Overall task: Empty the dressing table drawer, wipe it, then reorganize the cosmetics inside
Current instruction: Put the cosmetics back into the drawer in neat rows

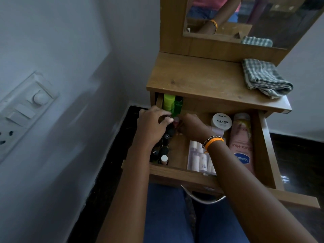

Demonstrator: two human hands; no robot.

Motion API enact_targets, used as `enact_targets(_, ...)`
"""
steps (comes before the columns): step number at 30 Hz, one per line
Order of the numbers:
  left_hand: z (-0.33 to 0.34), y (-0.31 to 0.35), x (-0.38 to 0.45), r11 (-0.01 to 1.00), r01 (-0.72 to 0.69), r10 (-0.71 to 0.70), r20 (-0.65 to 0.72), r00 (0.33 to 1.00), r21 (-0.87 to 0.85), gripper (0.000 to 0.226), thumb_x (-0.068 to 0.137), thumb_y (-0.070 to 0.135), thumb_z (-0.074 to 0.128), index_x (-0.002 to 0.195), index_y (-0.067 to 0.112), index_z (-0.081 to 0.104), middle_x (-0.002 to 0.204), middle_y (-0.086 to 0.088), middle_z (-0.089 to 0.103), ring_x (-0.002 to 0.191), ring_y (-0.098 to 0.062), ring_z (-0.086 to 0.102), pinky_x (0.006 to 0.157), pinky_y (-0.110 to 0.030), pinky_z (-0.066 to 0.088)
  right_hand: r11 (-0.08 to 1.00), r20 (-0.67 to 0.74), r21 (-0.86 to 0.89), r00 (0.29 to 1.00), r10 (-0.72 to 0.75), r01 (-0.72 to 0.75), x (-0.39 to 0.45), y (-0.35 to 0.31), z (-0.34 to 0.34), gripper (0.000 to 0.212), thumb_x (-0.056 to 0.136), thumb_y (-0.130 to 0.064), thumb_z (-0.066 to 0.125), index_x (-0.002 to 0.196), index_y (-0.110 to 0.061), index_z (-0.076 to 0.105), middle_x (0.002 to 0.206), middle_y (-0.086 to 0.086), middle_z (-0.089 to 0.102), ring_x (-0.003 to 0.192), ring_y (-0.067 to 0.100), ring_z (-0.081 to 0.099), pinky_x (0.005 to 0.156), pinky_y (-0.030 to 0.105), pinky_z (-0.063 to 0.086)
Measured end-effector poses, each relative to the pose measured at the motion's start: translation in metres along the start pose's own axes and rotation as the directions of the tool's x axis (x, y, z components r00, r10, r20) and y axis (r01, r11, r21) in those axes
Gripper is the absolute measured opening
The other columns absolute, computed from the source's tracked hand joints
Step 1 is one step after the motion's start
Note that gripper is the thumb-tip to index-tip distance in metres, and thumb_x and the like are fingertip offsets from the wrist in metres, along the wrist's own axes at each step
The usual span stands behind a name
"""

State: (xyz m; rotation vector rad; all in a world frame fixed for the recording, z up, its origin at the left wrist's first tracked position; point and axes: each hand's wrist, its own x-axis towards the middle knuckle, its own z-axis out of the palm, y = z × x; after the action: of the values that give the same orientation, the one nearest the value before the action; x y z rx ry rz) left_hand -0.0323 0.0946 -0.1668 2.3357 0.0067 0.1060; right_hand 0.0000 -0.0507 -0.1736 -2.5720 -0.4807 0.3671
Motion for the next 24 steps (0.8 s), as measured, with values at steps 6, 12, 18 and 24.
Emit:
enact_targets(6, -0.002, 0.000, 0.002, 1.000, -0.001, 0.001, 0.007, 1.000, -0.001, 0.028, 0.078, 0.020, 0.073, 0.106, 0.018, 0.070, 0.093, 0.004, 0.055, 0.103, -0.026, 0.048, 0.088, -0.038, 0.042, 1.000, -0.001, -0.010, 1.000, 0.001, -0.001, 0.002, 0.000, 0.000, 0.018, 0.082, -0.002, 0.060, 0.099, -0.002, 0.064, 0.105, 0.016, 0.067, 0.103, 0.029, 0.060, 0.081, 0.026, 0.040)
enact_targets(12, -0.004, 0.006, 0.010, 0.998, -0.065, 0.064, -0.066, 0.996, -0.015, 0.026, 0.084, 0.007, 0.065, 0.110, 0.009, 0.067, 0.099, -0.005, 0.057, 0.090, -0.015, 0.053, 0.068, -0.006, 0.031, 1.000, -0.039, 0.026, 0.999, -0.004, 0.005, 0.002, 0.002, -0.001, 0.014, 0.080, 0.004, 0.057, 0.091, 0.000, 0.065, 0.099, 0.016, 0.068, 0.098, 0.029, 0.062, 0.086, 0.036, 0.048)
enact_targets(18, -0.001, 0.004, 0.008, 0.993, -0.007, 0.015, -0.064, 0.998, 0.121, 0.033, 0.090, 0.010, 0.058, 0.121, 0.018, 0.062, 0.114, 0.000, 0.056, 0.107, -0.023, 0.038, 0.087, -0.024, 0.027, 0.999, -0.048, 0.034, 0.999, -0.005, 0.006, 0.005, 0.000, 0.002, 0.020, 0.082, 0.002, 0.057, 0.099, -0.002, 0.065, 0.105, 0.015, 0.067, 0.103, 0.028, 0.061, 0.089, 0.034, 0.047)
enact_targets(24, 0.001, 0.004, 0.003, 0.983, 0.035, -0.027, -0.045, 0.999, 0.183, 0.033, 0.091, 0.014, 0.056, 0.123, 0.023, 0.060, 0.119, 0.005, 0.051, 0.113, -0.024, 0.036, 0.092, -0.032, 0.029, 1.000, -0.016, 0.009, 1.000, -0.017, 0.017, 0.010, -0.001, 0.006, 0.026, 0.081, -0.001, 0.060, 0.106, -0.002, 0.065, 0.109, 0.017, 0.067, 0.107, 0.029, 0.061, 0.085, 0.027, 0.043)
